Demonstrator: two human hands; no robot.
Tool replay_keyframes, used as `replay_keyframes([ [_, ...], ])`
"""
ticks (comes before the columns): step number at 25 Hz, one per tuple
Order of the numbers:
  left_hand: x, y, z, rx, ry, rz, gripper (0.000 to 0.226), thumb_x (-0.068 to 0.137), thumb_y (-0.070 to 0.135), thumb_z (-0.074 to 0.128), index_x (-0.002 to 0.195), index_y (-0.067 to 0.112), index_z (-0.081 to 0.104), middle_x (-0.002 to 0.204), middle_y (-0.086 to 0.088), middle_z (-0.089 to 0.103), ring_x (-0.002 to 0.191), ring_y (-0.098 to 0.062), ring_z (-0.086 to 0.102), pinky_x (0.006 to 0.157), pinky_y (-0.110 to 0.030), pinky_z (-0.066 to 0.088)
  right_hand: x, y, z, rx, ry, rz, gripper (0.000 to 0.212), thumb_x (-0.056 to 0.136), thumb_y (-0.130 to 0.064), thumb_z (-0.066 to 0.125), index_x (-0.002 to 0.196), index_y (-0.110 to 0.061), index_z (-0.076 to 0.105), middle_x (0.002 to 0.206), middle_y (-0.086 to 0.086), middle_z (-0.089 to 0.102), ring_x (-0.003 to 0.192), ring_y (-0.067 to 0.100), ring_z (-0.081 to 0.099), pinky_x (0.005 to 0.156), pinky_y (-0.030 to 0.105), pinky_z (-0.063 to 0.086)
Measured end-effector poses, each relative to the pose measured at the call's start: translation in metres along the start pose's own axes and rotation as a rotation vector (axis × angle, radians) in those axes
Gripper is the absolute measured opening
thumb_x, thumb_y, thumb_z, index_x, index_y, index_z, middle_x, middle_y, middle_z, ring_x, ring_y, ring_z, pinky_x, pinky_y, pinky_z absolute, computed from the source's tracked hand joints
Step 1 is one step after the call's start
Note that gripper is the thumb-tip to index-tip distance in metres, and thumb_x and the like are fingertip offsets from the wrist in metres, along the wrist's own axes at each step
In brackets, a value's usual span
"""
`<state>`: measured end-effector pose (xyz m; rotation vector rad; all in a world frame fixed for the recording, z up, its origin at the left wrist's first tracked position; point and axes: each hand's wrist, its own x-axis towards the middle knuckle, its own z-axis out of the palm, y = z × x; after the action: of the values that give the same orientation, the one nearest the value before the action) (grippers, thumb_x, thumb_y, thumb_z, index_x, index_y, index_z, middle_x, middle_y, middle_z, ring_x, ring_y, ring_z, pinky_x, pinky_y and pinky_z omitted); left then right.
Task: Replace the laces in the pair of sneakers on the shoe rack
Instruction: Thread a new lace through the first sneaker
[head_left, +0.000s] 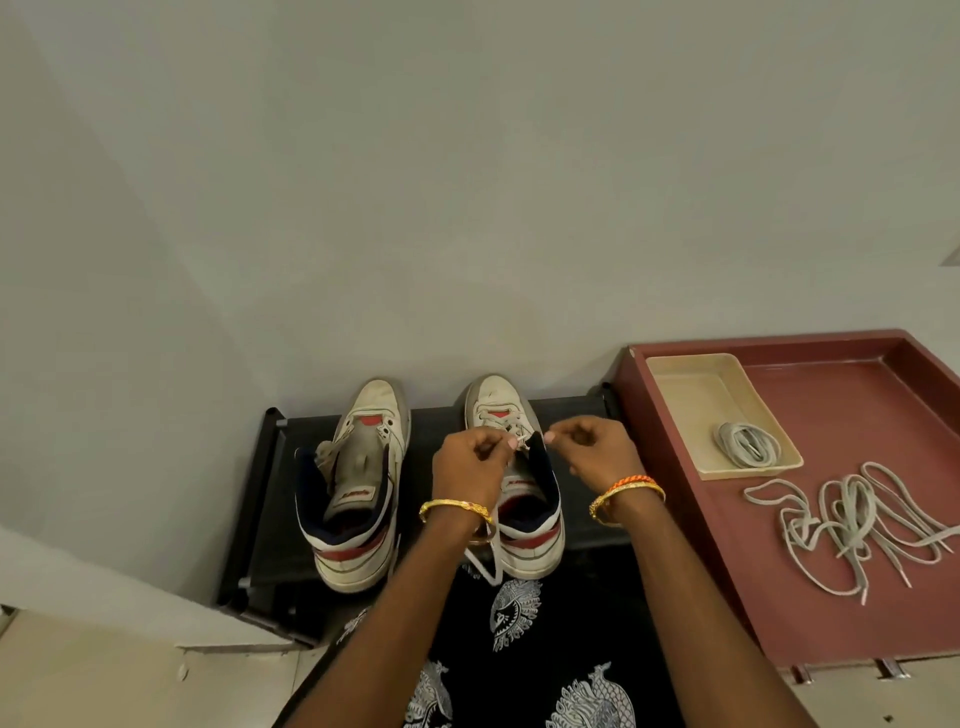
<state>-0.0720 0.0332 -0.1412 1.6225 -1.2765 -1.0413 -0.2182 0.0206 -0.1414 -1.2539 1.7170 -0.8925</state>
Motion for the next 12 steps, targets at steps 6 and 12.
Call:
replay_keyframes([
  [6, 0.006, -0.009, 0.034, 0.512, 0.093, -0.082, 0.013, 0.087, 0.029, 0.064, 0.096, 0.025, 0.072, 0.141, 0.002, 0.034, 0.136, -0.021, 0.02, 0.105, -0.044, 0.025, 0.012, 0.023, 0.022, -0.117, 0.011, 0.04, 0.016, 0.08, -0.02, 0.072, 0.093, -0.01, 0.068, 0.085, 0.002, 0.067, 0.083, 0.014, 0.061, 0.076, 0.024, 0.047],
  [12, 0.009, -0.026, 0.044, 0.439, 0.114, -0.077, 0.013, 0.087, 0.026, 0.064, 0.096, 0.021, 0.072, 0.145, 0.002, 0.033, 0.138, -0.021, 0.021, 0.105, -0.047, 0.027, 0.018, 0.036, 0.017, 0.128, 0.019, 0.163, 0.009, 0.08, -0.013, 0.073, 0.084, -0.016, 0.066, 0.08, 0.004, 0.068, 0.08, 0.02, 0.065, 0.061, 0.028, 0.052],
])
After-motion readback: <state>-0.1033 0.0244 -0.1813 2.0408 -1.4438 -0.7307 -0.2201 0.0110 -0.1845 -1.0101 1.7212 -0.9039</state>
